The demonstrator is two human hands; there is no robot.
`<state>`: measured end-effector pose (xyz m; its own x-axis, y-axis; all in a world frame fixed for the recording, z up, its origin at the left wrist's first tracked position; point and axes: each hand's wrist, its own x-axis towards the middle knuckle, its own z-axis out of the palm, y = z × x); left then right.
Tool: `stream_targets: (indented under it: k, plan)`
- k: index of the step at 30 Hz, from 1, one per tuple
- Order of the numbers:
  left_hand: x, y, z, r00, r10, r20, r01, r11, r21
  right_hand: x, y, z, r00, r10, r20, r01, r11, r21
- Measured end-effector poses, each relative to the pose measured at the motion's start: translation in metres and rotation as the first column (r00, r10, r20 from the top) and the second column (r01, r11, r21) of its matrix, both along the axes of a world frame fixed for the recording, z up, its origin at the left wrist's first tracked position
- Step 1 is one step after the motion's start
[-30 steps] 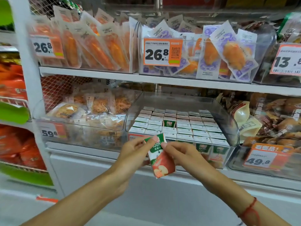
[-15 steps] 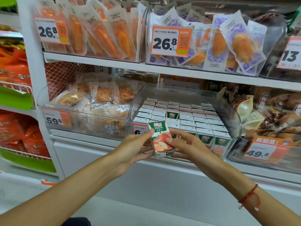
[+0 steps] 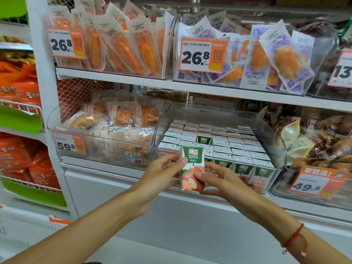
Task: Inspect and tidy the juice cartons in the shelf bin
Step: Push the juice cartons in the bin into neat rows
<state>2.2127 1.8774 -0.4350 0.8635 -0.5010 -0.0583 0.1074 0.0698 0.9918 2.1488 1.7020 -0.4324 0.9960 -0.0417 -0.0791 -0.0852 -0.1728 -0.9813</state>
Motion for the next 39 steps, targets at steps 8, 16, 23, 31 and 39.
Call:
stream_targets:
  k: [8, 16, 23, 31, 39]
  plan:
    - [-0.004, -0.010, 0.000, 0.960, 0.258, 0.108, -0.254, 0.966, -0.053, 0.001, 0.014, -0.004, 0.926, -0.238, 0.294, 0.310, 0.922, -0.230]
    - [-0.003, -0.006, 0.000, 0.985, 0.171, 0.030, -0.169, 0.983, -0.068, 0.001, 0.014, -0.007, 0.930, -0.093, 0.355, 0.223, 0.911, -0.346]
    - [0.007, -0.001, 0.004, 0.999, 0.007, -0.050, -0.013, 0.992, -0.128, 0.002, 0.003, 0.001, 1.000, -0.003, 0.025, 0.004, 1.000, -0.022]
    - [0.006, -0.003, 0.002, 1.000, 0.024, 0.003, -0.024, 0.997, -0.074, 0.002, 0.008, 0.004, 0.998, -0.031, 0.048, 0.030, 0.999, 0.014]
    - [0.005, -0.002, -0.002, 0.983, 0.119, 0.138, -0.119, 0.993, -0.010, 0.000, 0.017, -0.005, 0.918, -0.269, 0.293, 0.355, 0.884, -0.302]
